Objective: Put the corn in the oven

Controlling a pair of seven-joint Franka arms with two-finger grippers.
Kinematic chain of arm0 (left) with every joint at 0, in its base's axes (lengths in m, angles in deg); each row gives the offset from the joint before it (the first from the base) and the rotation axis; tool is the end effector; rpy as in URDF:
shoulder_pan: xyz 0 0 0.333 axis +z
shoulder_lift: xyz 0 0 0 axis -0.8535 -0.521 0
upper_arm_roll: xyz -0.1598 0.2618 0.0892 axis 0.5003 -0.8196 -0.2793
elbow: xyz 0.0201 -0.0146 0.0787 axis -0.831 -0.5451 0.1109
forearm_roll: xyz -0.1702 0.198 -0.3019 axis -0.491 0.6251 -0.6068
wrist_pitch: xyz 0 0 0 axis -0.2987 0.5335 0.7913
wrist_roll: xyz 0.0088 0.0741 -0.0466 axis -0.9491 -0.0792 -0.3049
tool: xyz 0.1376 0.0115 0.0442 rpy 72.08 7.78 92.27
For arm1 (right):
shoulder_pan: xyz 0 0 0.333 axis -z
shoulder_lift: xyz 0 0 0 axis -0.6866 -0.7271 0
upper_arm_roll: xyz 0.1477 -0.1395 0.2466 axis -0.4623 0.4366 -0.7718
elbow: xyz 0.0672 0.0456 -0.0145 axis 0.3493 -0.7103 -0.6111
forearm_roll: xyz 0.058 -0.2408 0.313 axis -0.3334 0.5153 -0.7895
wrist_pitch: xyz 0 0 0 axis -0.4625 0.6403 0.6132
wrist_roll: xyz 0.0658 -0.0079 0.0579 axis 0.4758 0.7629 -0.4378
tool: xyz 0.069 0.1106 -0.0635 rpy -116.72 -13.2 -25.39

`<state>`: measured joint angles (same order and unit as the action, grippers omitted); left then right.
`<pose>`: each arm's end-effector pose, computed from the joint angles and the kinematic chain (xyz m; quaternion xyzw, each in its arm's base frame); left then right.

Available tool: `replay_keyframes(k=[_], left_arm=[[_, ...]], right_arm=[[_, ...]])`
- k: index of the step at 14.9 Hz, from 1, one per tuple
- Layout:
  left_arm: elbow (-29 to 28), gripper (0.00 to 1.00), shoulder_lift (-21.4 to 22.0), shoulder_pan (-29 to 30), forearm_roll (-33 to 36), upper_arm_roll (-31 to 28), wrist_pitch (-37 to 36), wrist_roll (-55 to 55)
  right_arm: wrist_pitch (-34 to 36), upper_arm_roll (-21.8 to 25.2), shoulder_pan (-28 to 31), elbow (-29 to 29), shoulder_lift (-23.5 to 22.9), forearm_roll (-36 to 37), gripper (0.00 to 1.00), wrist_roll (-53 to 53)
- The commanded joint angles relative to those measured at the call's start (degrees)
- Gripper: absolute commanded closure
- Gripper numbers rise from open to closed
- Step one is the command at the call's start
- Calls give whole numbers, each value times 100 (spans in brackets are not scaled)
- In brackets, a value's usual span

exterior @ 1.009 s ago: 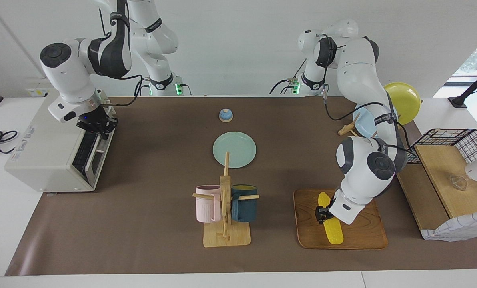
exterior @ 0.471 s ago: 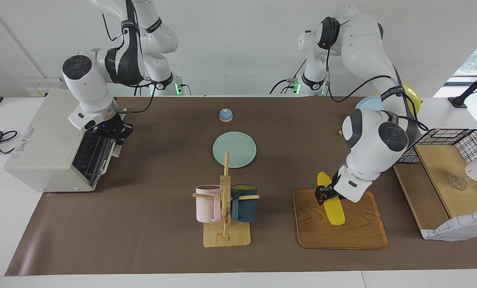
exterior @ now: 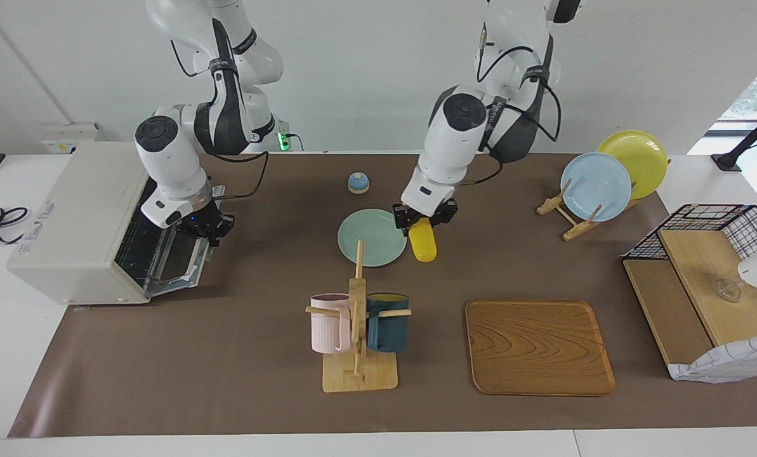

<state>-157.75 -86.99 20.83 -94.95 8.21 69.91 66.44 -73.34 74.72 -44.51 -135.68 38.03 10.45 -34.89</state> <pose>0.4904 -0.4136 0.3868 0.9958 0.0460 0.0008 0.0791 0.5345 0.0005 0.3266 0.9990 0.0412 -0.0050 0.0194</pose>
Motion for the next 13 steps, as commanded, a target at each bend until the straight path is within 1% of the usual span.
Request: replay_keyframes(k=[1,4,6,7,9,13], left_arm=[[-853,100,284,-546,-72,-123,889,244],[-914,100,38,-951,-72,-131,1206,490],[-1081,100,-85,-1153,-72,-131,1531,648],[-1142,100,-173,-1180,-72,-140,1654,657],[-1143,100,-331,-1172,-72,-149,1795,649],[-1160,100,-420,-1154,-72,-149,1980,640]], right_arm=[[-360,142,159,-75,-161,272,100,23],[-693,142,159,-215,-293,272,100,102],[-729,142,151,-251,-363,272,100,146],[-738,134,133,-242,-442,272,100,155],[-843,134,-16,-251,-452,272,100,216],[-887,142,-148,-260,-452,263,100,410]])
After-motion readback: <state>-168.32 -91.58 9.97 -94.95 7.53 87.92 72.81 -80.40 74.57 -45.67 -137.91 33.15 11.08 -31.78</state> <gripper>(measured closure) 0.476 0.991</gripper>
